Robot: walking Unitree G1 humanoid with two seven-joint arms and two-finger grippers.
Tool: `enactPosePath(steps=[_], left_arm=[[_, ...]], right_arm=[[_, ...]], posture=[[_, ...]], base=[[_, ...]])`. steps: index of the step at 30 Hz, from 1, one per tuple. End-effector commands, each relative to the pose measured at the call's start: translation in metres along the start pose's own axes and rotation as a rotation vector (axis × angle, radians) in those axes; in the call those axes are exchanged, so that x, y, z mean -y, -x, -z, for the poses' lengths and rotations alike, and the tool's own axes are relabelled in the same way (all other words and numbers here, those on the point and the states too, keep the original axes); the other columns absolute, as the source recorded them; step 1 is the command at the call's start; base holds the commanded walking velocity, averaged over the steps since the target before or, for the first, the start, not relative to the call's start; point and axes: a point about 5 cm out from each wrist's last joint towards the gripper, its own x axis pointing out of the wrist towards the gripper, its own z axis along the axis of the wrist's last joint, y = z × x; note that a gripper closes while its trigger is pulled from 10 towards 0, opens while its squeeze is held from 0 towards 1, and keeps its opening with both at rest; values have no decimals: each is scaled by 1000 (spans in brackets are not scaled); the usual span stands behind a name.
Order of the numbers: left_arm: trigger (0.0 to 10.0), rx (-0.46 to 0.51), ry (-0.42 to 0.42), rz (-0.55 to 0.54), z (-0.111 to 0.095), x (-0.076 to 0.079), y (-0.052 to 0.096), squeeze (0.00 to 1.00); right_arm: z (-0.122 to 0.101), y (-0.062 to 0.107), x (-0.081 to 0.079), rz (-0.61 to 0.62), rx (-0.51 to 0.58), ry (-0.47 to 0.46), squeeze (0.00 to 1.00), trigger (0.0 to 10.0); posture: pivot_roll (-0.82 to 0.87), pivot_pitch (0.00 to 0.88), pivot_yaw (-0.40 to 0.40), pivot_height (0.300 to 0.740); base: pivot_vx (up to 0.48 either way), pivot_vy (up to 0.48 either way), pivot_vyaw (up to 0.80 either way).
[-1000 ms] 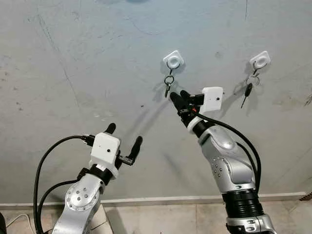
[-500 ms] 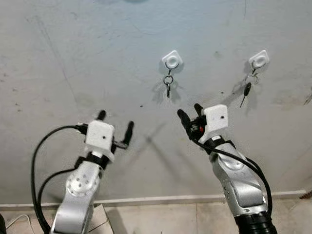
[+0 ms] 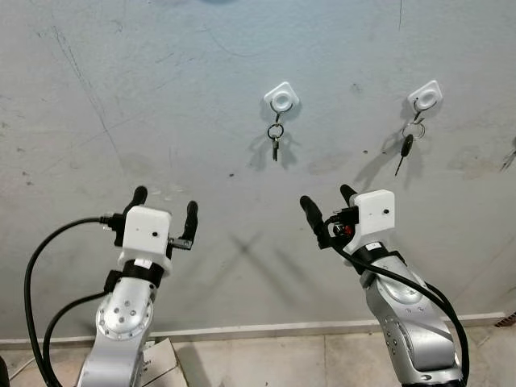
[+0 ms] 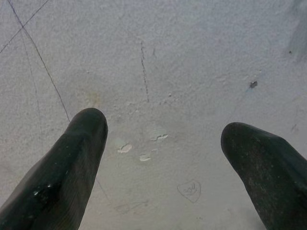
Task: Hang keys on a hook
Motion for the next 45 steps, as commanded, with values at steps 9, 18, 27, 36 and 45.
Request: enactPosePath(steps=[9, 18, 27, 36, 45], left_arm=[[10000, -13, -13, -40, -4, -9, 16, 0], [10000, -84, -21, -67, 6, -14, 36, 0], [10000, -62, 1, -23, 1, -6, 27, 0], [10000, -63, 1, -16, 1, -5, 22, 0], [10000, -90, -40, -2, 6, -2, 23, 0]], right_arm=[[-20, 12, 12, 57, 49, 69, 1000, 10000], [-17, 26, 24, 85, 2, 98, 1000, 10000], [-14, 20, 18, 69, -5, 96, 961, 10000], [-14, 16, 15, 56, -12, 90, 0, 10000], [-13, 14, 15, 65, -19, 73, 0, 10000]], posture=[[126, 0, 15, 740], [114, 0, -8, 740], [118, 0, -6, 740], [114, 0, -2, 740], [118, 0, 5, 740]], base=[[0, 0, 0], [0, 0, 0], [0, 0, 0], [0, 0, 0], [-54, 0, 0]])
